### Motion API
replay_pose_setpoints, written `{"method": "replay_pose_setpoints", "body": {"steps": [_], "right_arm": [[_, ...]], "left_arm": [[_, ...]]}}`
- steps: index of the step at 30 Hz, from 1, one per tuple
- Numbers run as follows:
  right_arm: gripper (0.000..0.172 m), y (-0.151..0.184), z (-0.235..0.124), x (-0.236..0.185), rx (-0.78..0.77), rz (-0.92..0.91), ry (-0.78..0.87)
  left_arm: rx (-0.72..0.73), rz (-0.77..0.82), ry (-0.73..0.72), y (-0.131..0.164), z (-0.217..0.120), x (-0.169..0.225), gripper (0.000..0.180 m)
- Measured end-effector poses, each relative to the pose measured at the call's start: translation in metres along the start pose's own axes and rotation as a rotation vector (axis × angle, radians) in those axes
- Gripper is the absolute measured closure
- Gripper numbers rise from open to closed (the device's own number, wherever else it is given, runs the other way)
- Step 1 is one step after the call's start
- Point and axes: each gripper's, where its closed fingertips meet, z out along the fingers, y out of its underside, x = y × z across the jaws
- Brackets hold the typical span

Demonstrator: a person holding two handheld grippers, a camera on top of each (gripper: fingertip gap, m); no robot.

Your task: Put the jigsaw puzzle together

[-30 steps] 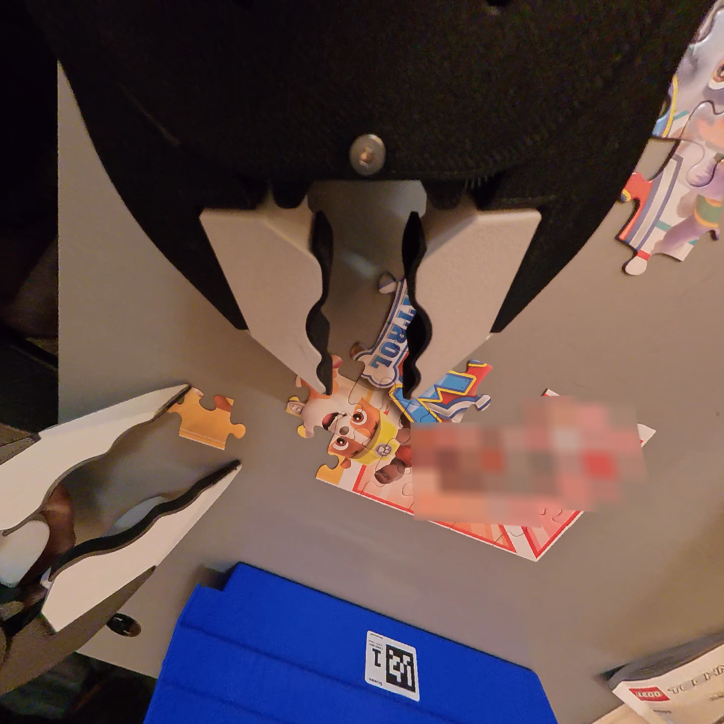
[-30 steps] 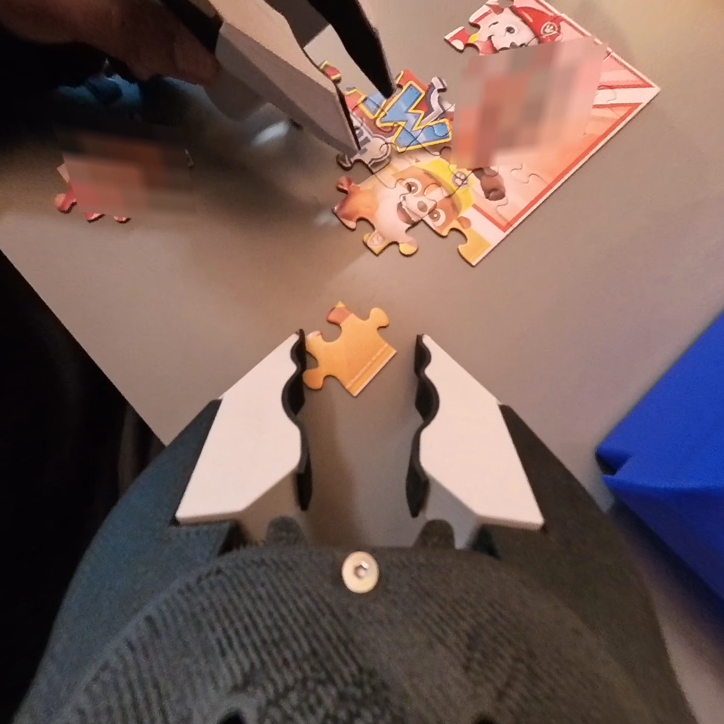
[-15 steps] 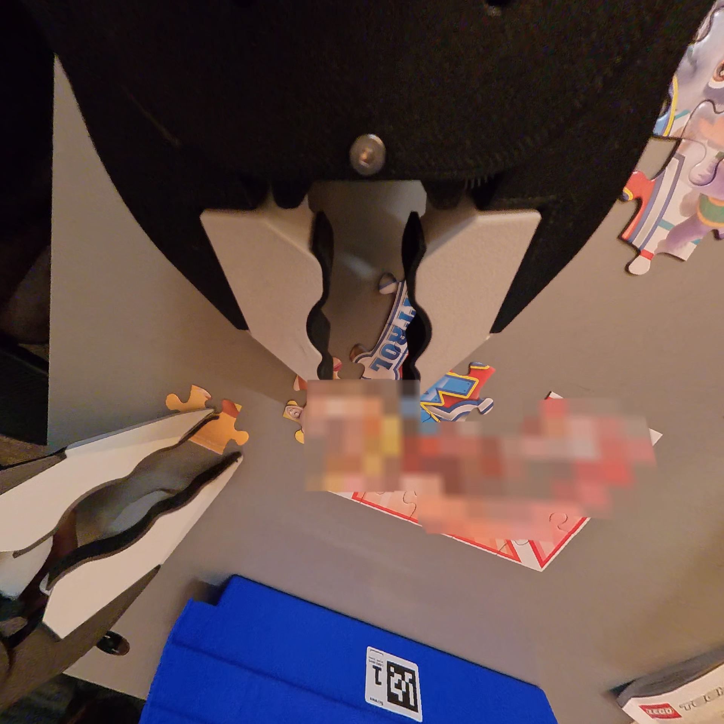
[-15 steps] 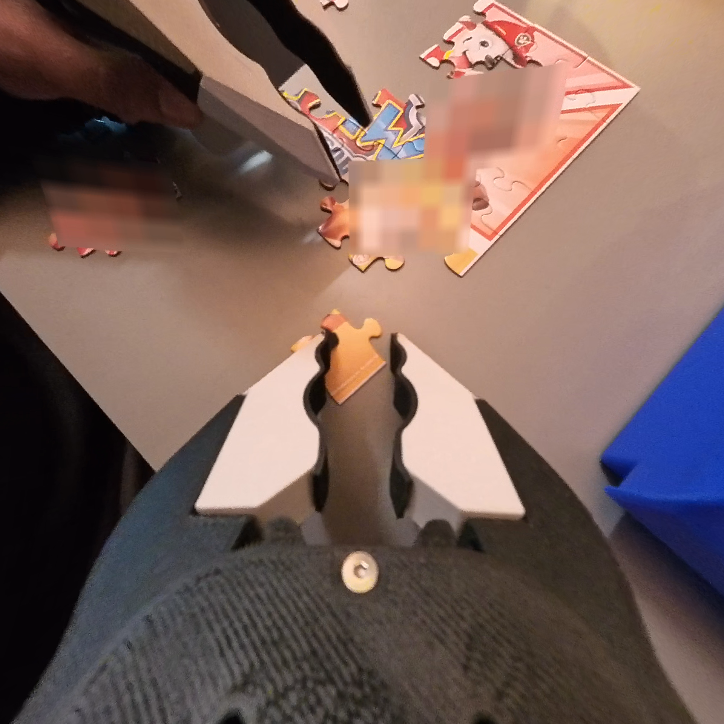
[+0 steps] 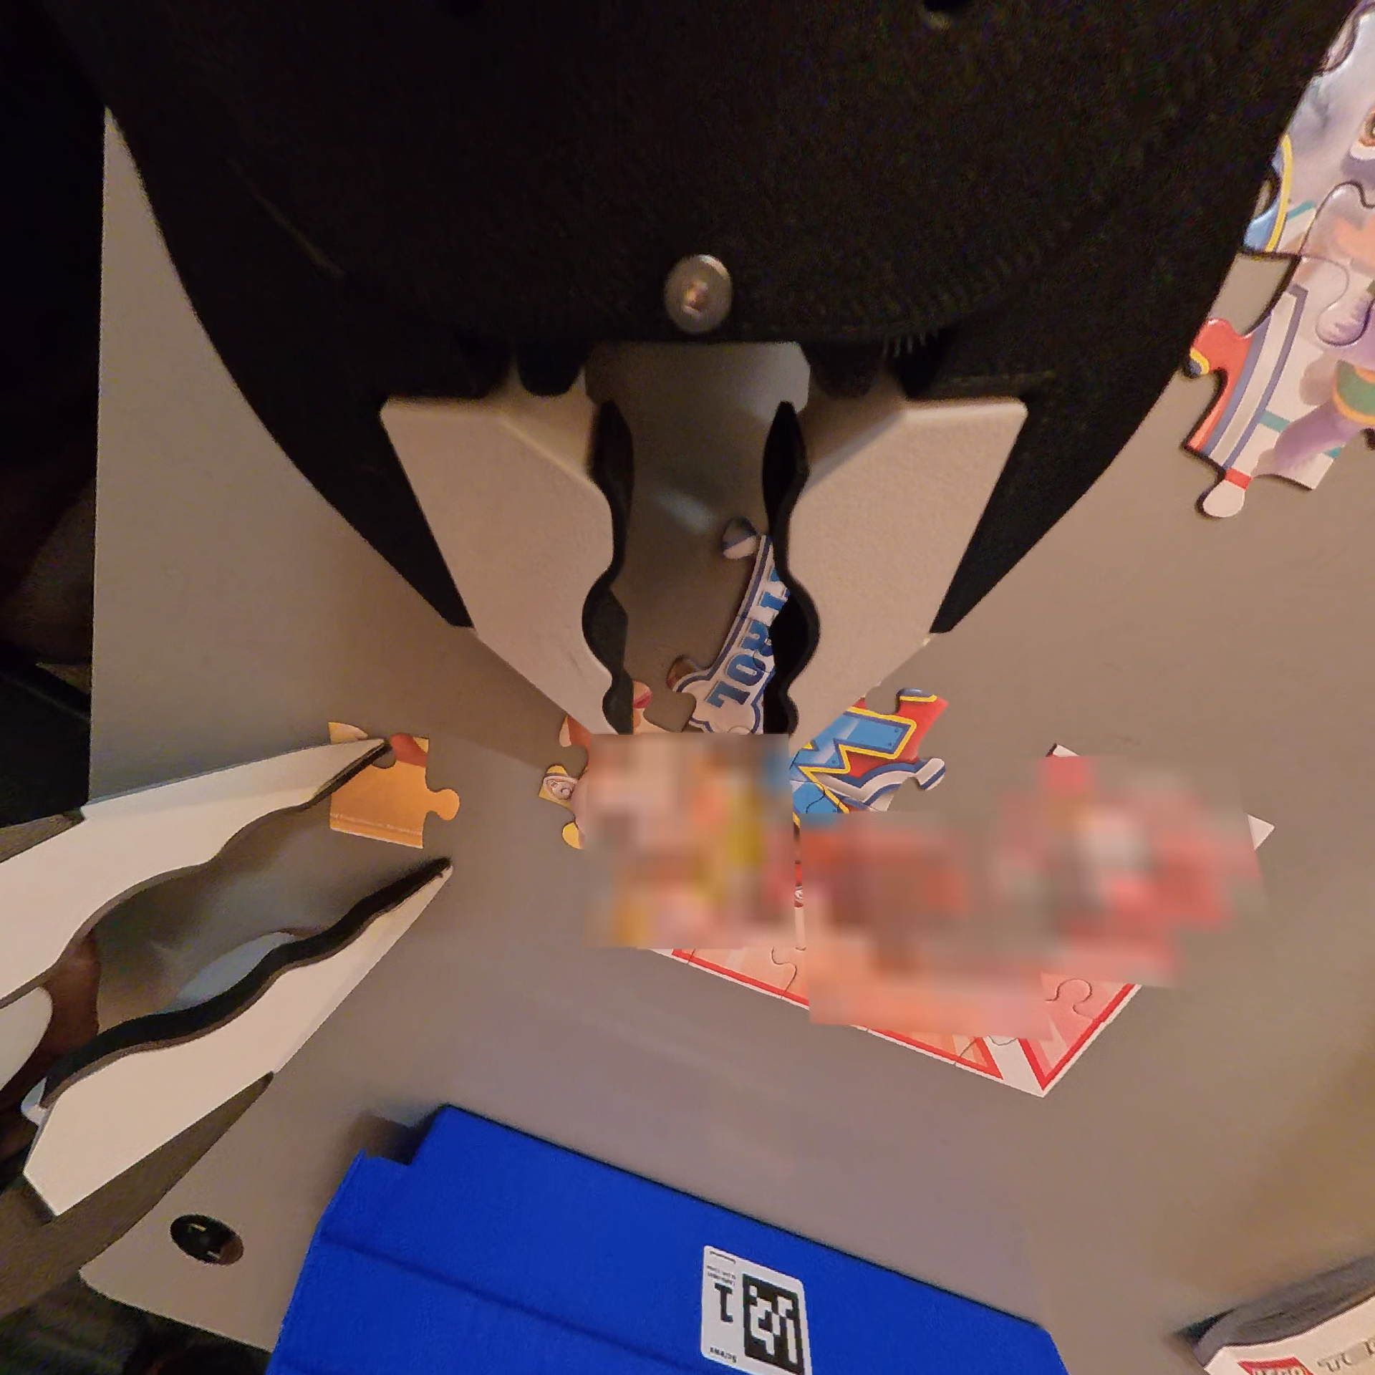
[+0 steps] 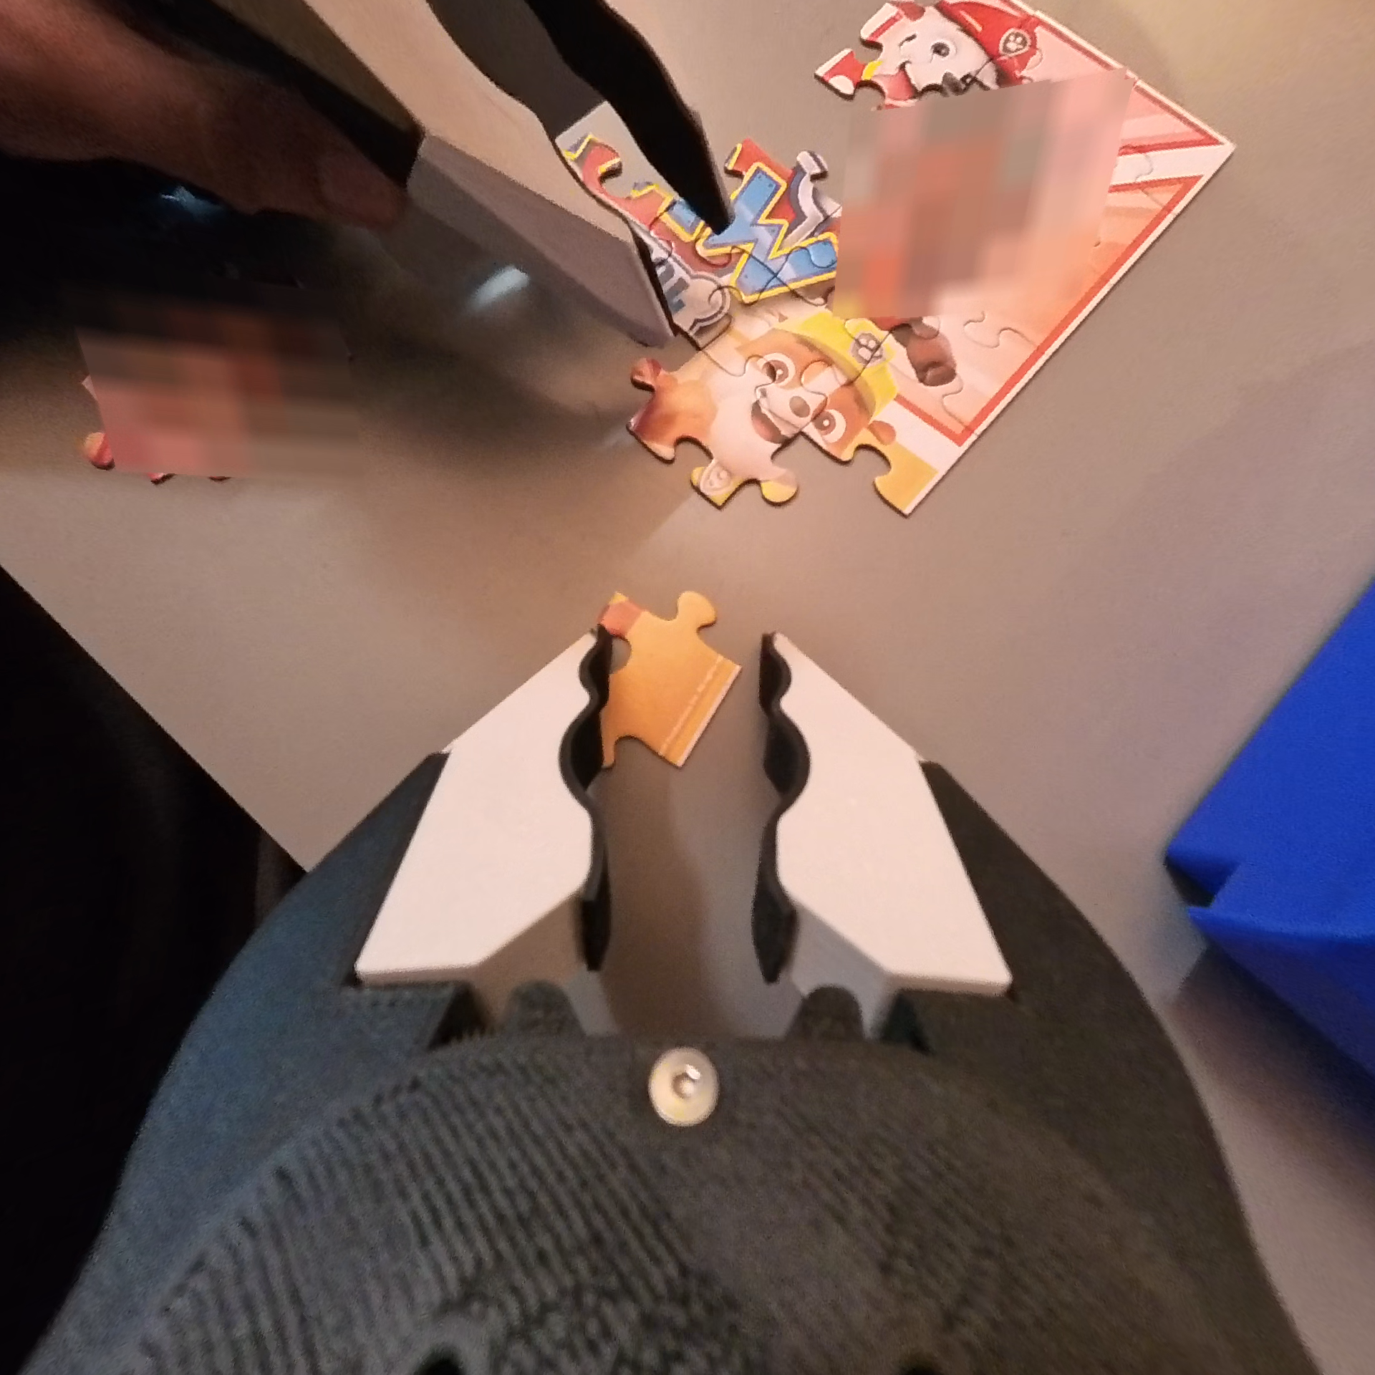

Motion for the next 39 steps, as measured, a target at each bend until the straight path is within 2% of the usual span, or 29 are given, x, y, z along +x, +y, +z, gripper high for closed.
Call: {"method": "replay_pose_setpoints", "body": {"steps": [3,8,24,28,33,39], "right_arm": [[0.137,-0.001,0.001,-0.001,0.003,-0.009,-0.008],[0.154,-0.004,0.003,-0.005,0.012,-0.033,-0.020],[0.156,-0.005,0.003,0.001,0.023,-0.013,-0.025],[0.161,-0.011,0.001,0.006,0.046,-0.017,-0.019],[0.153,-0.012,-0.002,0.015,0.033,-0.011,-0.003],[0.117,-0.003,0.000,0.003,-0.002,0.041,-0.014]], "left_arm": [[0.000,0.004,-0.003,0.000,0.000,0.000,0.149],[0.007,0.003,-0.004,-0.001,-0.001,0.000,0.149],[0.000,0.002,-0.003,0.000,0.000,0.000,0.149],[0.000,-0.001,-0.001,0.000,0.000,0.000,0.149],[0.001,-0.002,-0.001,0.000,0.000,0.000,0.148],[0.000,-0.007,0.004,0.000,0.000,0.000,0.148]]}}
